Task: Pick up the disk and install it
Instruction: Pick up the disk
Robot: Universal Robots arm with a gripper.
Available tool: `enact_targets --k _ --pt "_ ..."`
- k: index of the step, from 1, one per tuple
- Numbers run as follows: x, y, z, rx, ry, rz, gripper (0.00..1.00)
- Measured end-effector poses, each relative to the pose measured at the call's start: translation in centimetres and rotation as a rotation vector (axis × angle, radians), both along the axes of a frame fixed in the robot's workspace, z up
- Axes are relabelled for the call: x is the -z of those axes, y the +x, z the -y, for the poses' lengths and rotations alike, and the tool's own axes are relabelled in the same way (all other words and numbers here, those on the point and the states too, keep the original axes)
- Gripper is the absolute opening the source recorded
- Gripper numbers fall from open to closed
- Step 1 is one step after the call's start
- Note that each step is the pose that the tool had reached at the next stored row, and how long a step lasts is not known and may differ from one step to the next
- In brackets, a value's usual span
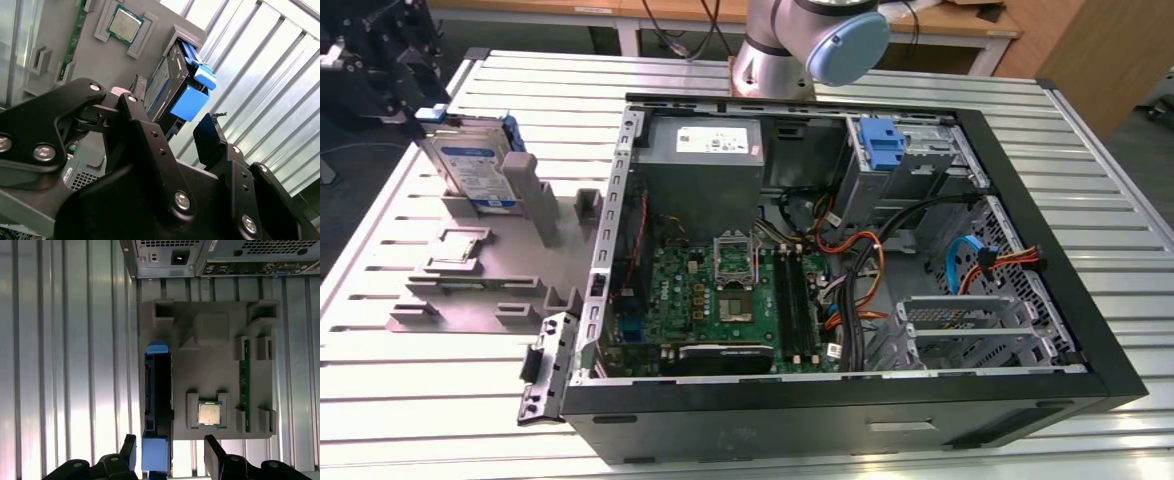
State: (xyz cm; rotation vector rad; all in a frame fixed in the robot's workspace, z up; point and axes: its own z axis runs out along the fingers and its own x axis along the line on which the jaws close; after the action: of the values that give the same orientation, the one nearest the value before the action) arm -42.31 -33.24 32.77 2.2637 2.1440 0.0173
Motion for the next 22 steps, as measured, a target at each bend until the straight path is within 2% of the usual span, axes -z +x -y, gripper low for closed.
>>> enact_targets --k 11,14,19,22 --pt "1.14 -0.02 0.0 0.002 0.0163 0.0001 0.65" --pt "1.43 -0.08 -0.01 0.002 0.0161 -0.0005 0.65" --pt "2.09 -0.35 -0.09 0.002 0.0157 -0.0072 0.65" --pt "2.31 -0.4 -0.1 0.002 0.0159 -0.0072 0.65"
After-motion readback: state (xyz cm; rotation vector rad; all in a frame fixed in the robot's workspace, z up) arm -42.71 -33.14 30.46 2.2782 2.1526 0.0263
